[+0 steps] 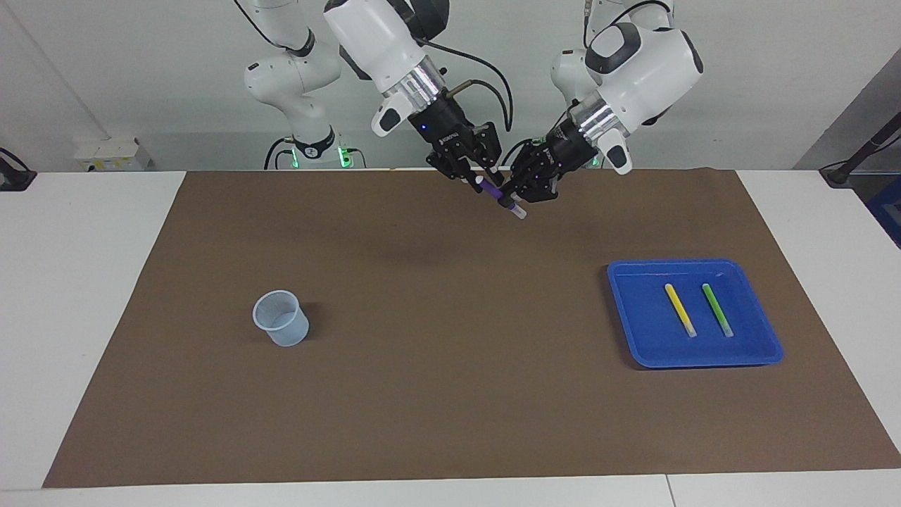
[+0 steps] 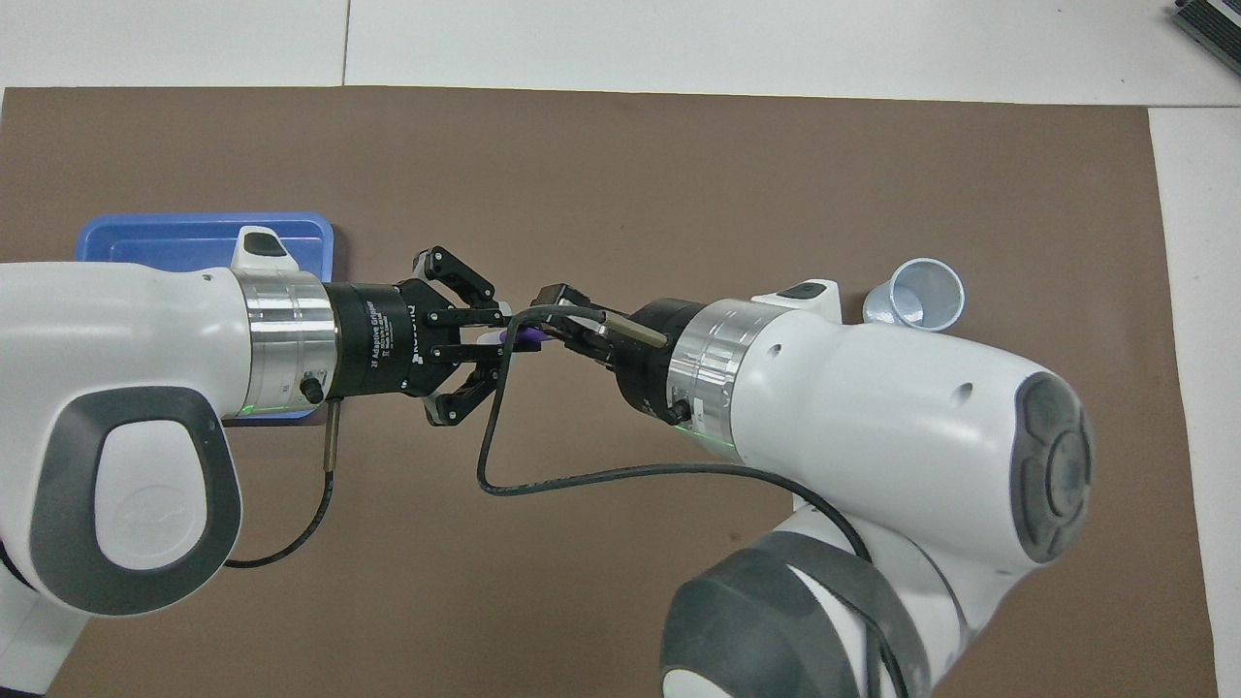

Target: Transfer and insert pens with both arms

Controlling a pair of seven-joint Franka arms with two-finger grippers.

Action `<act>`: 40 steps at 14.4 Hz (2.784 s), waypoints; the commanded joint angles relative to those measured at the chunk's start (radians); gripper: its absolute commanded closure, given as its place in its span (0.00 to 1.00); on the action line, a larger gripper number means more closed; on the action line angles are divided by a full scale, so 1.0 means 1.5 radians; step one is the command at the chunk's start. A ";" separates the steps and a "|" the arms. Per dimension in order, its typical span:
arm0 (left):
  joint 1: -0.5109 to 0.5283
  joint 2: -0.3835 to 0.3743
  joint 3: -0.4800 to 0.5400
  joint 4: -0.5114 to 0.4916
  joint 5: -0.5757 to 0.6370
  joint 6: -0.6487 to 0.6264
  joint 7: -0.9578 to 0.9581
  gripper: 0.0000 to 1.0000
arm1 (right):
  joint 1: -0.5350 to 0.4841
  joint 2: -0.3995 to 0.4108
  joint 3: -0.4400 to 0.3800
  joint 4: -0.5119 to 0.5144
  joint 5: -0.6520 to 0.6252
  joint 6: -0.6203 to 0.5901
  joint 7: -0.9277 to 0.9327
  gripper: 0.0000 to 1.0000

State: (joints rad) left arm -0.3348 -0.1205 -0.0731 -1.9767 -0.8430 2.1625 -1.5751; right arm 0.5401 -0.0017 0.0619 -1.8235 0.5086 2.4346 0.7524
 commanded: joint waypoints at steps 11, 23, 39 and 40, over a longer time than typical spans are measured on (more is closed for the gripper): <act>-0.014 -0.021 0.010 -0.024 -0.001 0.007 0.010 0.61 | -0.014 0.006 0.004 0.006 0.018 -0.001 -0.033 1.00; 0.032 -0.032 0.015 -0.018 0.125 -0.119 0.076 0.00 | -0.150 0.004 -0.002 0.071 -0.071 -0.277 -0.430 1.00; 0.139 -0.059 0.018 -0.028 0.356 -0.225 0.578 0.00 | -0.338 -0.017 -0.002 -0.015 -0.304 -0.260 -0.915 1.00; 0.138 -0.062 0.017 -0.030 0.379 -0.222 0.608 0.00 | -0.339 -0.016 -0.002 -0.016 -0.305 -0.258 -0.914 1.00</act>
State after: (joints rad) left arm -0.1326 -0.1788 -0.0435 -1.9829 -0.3277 1.8235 -0.7647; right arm 0.0524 -0.0024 0.0451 -1.8145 0.0681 2.0257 -0.6013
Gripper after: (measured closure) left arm 0.000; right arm 0.824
